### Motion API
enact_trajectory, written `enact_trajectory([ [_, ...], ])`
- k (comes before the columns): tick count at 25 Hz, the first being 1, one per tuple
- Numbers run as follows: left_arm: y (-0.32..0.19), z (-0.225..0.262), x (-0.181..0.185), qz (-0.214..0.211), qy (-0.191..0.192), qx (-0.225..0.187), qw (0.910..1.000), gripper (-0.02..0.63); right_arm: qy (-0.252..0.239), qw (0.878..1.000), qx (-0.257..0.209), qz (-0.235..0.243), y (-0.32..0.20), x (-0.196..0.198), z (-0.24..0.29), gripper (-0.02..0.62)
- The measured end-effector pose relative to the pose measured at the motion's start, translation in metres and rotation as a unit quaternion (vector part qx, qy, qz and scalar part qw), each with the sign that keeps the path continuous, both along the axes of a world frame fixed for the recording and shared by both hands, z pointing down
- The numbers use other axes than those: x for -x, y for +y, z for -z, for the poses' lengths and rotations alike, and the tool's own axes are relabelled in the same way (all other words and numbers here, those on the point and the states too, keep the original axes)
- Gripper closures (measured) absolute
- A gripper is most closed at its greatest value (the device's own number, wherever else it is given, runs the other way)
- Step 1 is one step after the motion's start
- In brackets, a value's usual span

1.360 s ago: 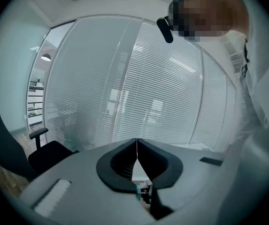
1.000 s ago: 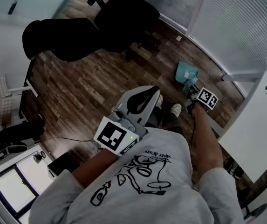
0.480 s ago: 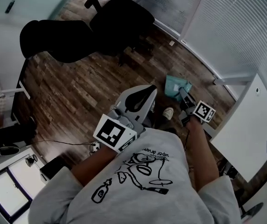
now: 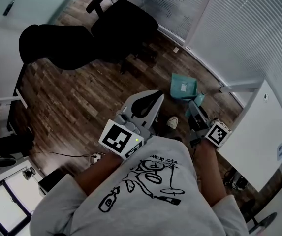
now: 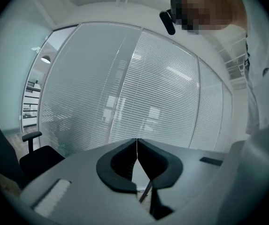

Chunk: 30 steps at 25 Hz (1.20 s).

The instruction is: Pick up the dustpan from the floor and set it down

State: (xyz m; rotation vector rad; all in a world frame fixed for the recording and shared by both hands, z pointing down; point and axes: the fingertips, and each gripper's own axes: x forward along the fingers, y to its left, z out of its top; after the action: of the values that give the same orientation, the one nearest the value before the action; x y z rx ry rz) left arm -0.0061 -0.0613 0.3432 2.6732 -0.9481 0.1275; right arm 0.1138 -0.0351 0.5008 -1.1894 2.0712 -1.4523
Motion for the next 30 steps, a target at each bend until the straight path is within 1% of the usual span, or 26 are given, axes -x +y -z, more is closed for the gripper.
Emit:
enact_trajectory([
  [7,-0.011,0.001,-0.004,-0.003,0.006,-0.003,1.0,0.603,0.031,0.998,-0.052,0.008,-0.012,-0.002,0.078,0.489],
  [11,-0.014,0.004,-0.003,-0.004,0.012,-0.008,0.9999,0.603,0.033,0.997,-0.065,0.007,-0.012,-0.001,0.112,0.489],
  [16,-0.013,0.009,-0.008,-0.004,0.018,-0.015,0.9997,0.603,0.024,0.996,-0.081,0.014,-0.006,-0.003,0.146,0.489],
  [21,-0.017,0.012,-0.01,-0.005,0.02,-0.02,0.9996,0.603,0.022,0.996,-0.085,0.009,-0.004,-0.009,0.157,0.489],
  [30,-0.017,0.015,-0.009,-0.004,0.015,-0.023,0.9996,0.603,0.023,0.997,-0.077,0.016,-0.002,-0.006,0.15,0.486],
])
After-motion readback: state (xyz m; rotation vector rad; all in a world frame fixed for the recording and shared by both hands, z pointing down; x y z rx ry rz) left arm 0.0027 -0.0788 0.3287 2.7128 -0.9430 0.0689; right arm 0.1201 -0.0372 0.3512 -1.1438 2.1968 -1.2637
